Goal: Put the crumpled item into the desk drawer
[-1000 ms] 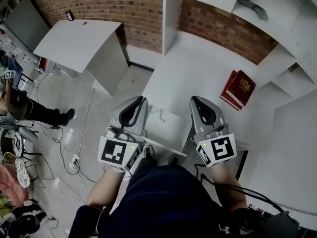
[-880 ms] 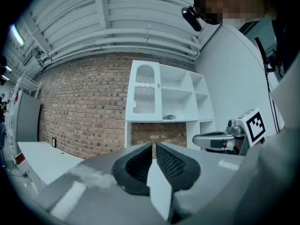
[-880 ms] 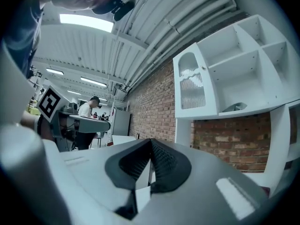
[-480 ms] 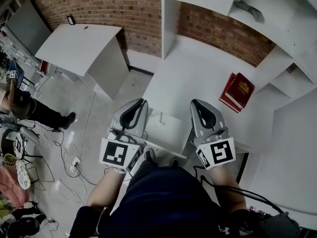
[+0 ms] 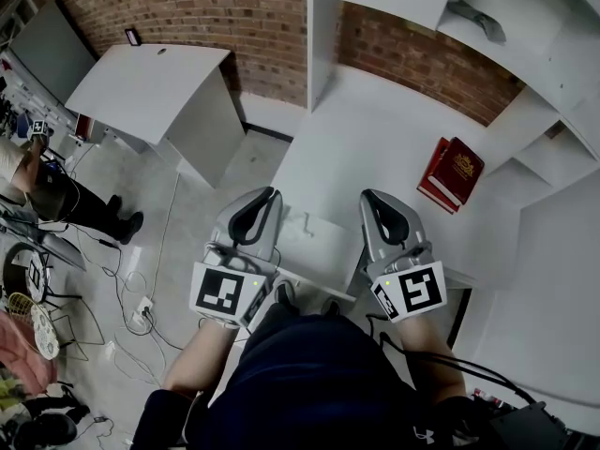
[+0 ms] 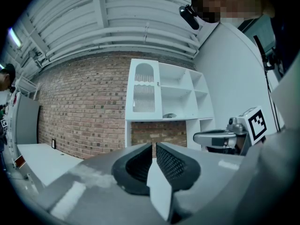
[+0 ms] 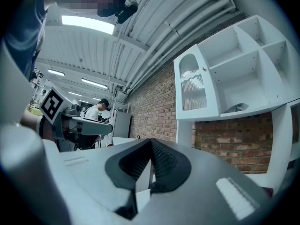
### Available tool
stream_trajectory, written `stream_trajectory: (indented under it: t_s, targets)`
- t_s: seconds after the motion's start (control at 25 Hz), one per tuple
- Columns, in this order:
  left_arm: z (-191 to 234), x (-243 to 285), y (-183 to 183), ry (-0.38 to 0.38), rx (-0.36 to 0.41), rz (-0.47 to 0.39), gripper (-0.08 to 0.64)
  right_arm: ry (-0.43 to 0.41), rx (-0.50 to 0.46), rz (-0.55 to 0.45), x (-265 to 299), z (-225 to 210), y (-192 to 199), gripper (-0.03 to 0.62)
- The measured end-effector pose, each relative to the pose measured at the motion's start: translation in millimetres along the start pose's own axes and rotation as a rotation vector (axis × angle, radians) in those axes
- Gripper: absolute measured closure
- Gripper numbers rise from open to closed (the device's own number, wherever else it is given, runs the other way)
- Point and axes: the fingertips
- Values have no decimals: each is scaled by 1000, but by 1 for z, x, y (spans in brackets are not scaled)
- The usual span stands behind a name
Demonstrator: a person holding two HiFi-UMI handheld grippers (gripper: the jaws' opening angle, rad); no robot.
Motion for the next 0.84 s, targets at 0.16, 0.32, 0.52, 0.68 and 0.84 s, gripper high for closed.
stream_trajectory:
  t_s: [0.16,0.32,0.52,0.68,0.84]
  targets:
    - [5,2,3,3,-2,8,529,2,0,7,4,1,3,591]
    - [9,3,5,5,-8,18,529,3,4,17,8,3,5,591]
    - [14,7,7,8,-9,28,529,3,7,26,12,2,8,591]
    - [19,10,9,10,-11,34,529,4,9,33,16,3,10,591]
    - [22,16,14,23,21,41,529,6,11,36,19,0,14,591]
Point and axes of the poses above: the fingertips, and each gripper's own axes: x forward along the fingers, z to its left, y out of its underside, and after that the axes turned 12 degrees about -x, right-handed
